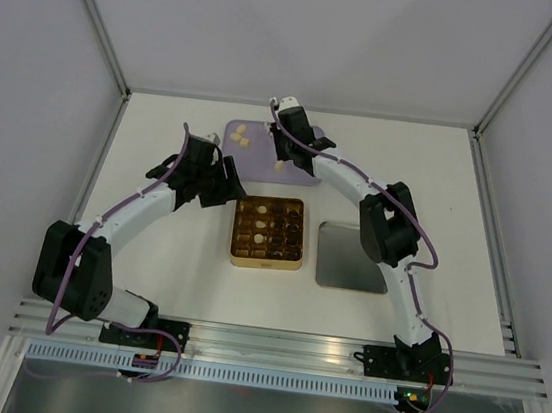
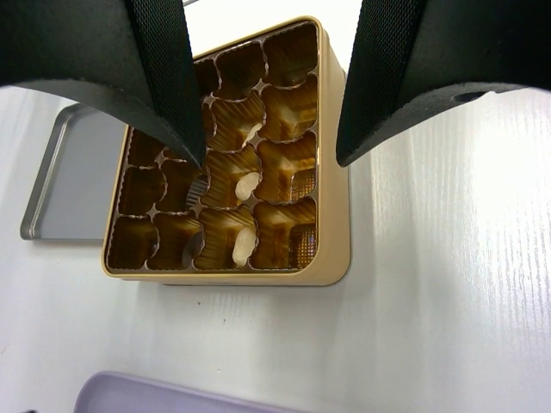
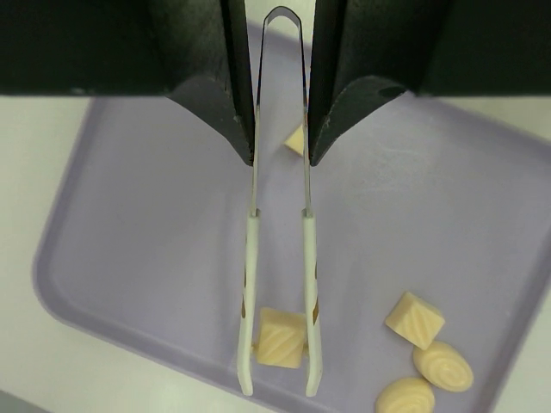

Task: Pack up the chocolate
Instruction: Pick up the fake chocolate from the plate, then place the fake chocolate in the packing box.

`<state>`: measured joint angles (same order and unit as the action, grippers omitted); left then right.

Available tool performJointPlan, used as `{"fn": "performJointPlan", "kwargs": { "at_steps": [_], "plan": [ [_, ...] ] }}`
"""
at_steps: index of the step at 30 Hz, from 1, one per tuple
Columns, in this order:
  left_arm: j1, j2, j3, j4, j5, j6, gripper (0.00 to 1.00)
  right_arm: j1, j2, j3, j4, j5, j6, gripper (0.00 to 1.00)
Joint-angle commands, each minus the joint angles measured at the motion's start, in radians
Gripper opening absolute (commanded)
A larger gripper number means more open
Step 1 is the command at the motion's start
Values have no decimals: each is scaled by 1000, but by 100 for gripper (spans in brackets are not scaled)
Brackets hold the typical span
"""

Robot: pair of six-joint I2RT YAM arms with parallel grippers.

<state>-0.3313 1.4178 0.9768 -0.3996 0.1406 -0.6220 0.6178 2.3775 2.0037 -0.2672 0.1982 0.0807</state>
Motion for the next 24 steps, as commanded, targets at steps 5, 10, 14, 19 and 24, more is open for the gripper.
{"fn": "performJointPlan", "kwargs": {
  "at_steps": [5, 10, 14, 19, 24],
  "plan": [
    [5, -45, -10, -2, 10, 16, 67, 5, -190, -75, 2, -29, 54, 2],
    [6, -62, -16, -2, 5, 15, 67, 8, -300, -173, -27, -117, 53, 1],
    [6, -92, -30, -2, 1, 13, 67, 19, -440, -328, -9, -189, 56, 1],
    [6, -131, -65, -5, -7, 10, 69, 42, -670, -604, 54, -293, 88, 1],
    [5, -187, -115, -15, -10, 1, 70, 83, -901, -862, 91, -354, 79, 1]
  ]
}}
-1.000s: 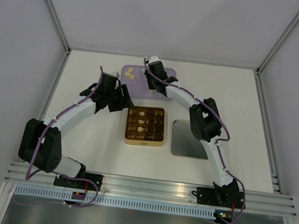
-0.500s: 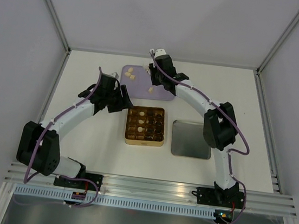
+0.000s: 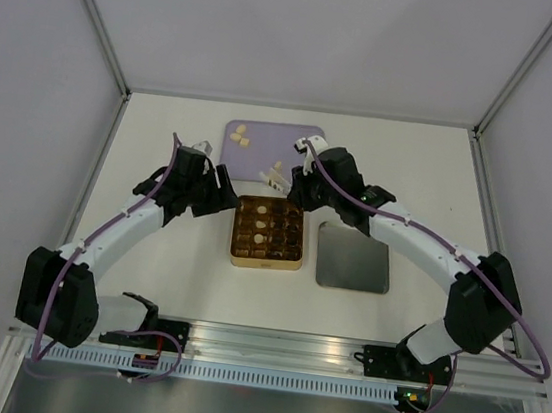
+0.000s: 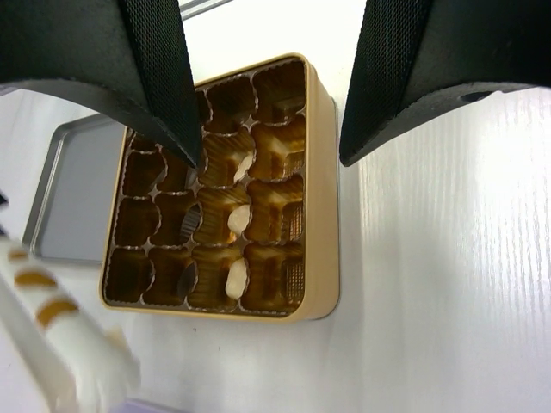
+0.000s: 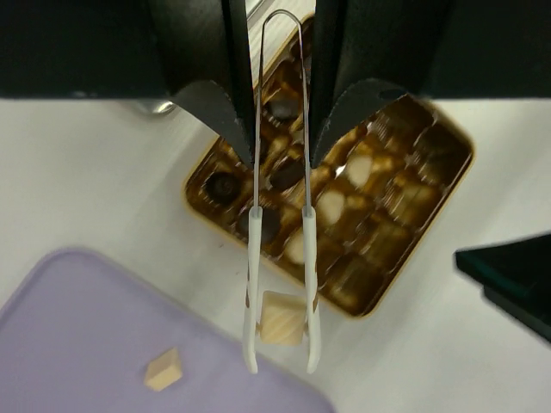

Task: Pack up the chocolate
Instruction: Place the fake chocolate in the packing box.

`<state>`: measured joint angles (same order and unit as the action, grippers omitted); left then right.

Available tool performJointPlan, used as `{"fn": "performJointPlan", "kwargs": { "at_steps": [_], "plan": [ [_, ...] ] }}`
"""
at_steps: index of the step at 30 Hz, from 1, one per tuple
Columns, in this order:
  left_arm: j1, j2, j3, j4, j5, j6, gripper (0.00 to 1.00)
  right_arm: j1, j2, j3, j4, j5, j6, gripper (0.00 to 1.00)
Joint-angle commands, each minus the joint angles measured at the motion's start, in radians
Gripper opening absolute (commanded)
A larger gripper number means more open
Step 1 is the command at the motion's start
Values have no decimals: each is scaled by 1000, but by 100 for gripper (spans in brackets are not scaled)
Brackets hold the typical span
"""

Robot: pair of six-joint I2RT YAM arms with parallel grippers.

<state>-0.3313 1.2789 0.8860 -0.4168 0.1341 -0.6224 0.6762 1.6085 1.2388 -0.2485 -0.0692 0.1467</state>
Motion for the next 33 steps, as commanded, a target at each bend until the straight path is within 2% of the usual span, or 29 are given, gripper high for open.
{"fn": "performJointPlan", "kwargs": {
  "at_steps": [1, 6, 12, 17, 23, 33],
  "plan": [
    [6, -68, -42, 1, -4, 0, 71, 43, -160, -126, 77, -124, 11, 1],
    [6, -122, -93, -11, 1, -5, 71, 131, -333, -309, 135, -158, -33, 1],
    [6, -154, -124, -16, -1, 13, 72, 169, -415, -418, 202, -207, -59, 1],
    [5, -165, -131, -20, -13, 29, 72, 198, -407, -450, 209, -202, -102, 3],
    [6, -176, -128, -23, -13, 33, 72, 212, -407, -507, 330, -144, -136, 3],
    [6, -184, -116, -31, -19, 44, 72, 210, -335, -530, 394, -103, -220, 4]
  ]
}}
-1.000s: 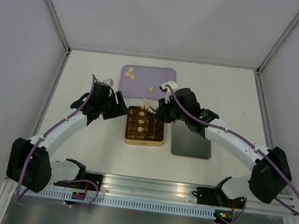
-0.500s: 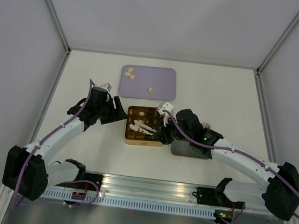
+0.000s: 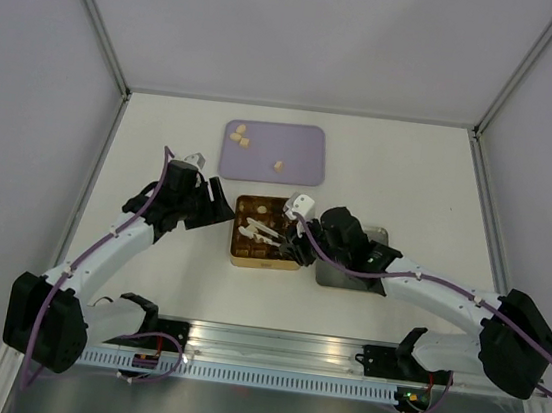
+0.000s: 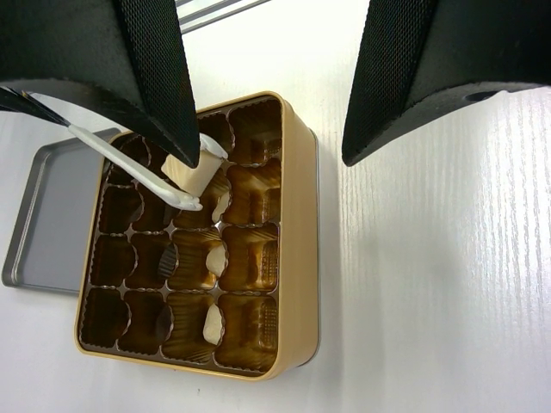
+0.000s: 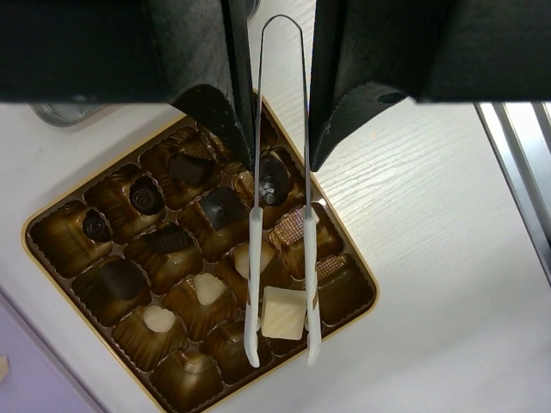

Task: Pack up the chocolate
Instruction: Place the fake chocolate in the packing box.

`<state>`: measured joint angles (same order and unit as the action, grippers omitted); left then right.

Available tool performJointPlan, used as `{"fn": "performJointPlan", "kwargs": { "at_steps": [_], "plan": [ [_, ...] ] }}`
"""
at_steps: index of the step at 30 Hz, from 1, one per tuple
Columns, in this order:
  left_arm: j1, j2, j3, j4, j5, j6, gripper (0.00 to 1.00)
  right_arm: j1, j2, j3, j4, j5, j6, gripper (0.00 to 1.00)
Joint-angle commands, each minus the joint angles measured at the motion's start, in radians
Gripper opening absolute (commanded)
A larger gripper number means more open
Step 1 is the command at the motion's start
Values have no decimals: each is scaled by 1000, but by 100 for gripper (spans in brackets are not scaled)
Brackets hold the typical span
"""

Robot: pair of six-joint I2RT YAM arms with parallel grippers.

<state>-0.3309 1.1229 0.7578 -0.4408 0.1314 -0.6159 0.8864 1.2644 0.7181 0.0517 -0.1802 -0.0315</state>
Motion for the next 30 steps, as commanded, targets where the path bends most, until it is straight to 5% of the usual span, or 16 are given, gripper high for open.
{"fn": "performJointPlan", "kwargs": {
  "at_steps": [1, 22, 30],
  "plan": [
    [7, -28, 12, -9, -18, 39, 72, 0, 9, -17, 100, 18, -41, 4],
    [6, -11, 17, -13, -12, 36, 95, -55, -2, -95, 174, -7, -33, 4],
    [6, 46, 18, 20, -6, 21, 90, -55, 18, -98, 180, -15, -38, 4]
  ]
}}
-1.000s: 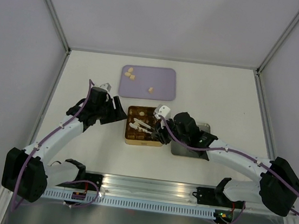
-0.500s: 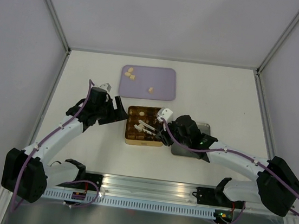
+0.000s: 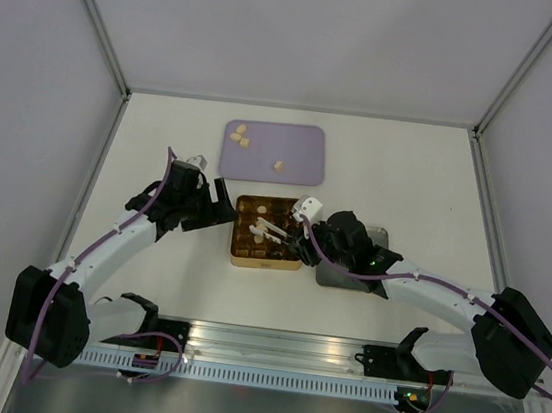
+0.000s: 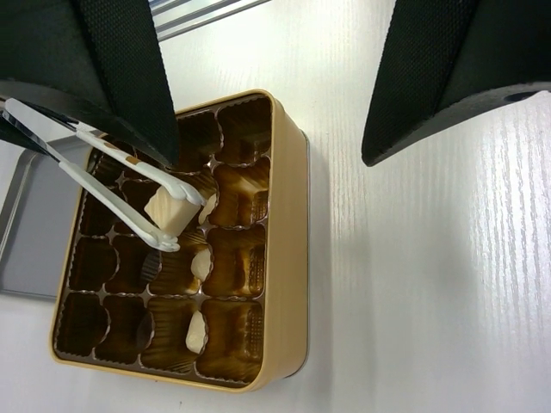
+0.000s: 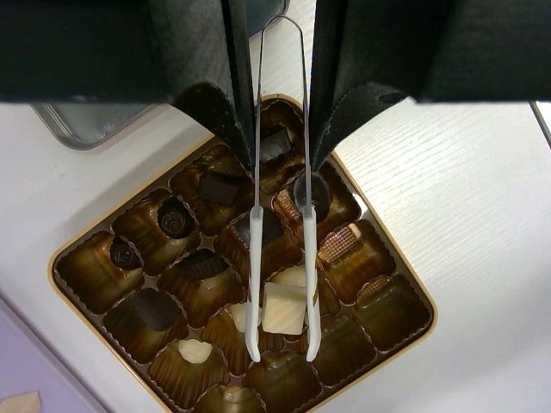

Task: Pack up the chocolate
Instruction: Place the fake chocolate in the packing box.

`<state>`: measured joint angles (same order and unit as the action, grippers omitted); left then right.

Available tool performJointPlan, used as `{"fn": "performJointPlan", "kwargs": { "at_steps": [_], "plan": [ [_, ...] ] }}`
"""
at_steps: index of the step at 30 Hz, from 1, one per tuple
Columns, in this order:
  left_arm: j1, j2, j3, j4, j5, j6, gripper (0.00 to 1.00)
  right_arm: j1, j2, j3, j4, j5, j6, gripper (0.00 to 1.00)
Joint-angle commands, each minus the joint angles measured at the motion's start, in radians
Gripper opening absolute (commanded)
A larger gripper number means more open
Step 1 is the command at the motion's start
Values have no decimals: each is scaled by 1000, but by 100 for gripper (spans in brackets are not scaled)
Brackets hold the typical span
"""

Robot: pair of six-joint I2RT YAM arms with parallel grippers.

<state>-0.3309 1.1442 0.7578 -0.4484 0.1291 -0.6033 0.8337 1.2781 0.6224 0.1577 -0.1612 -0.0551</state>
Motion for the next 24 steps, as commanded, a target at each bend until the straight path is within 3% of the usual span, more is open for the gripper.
{"fn": "performJointPlan", "kwargs": {
  "at_steps": [1, 20, 24],
  "plan": [
    [4, 32, 18, 36, 3, 7, 88, -4, 4, -4, 69, -35, -14, 4],
    [3, 249, 29, 154, 121, 5, 54, -4, 15, -16, 36, -26, 21, 4],
    [-5, 269, 28, 165, 129, 13, 52, -4, 15, -21, 39, -21, 24, 5]
  ]
}}
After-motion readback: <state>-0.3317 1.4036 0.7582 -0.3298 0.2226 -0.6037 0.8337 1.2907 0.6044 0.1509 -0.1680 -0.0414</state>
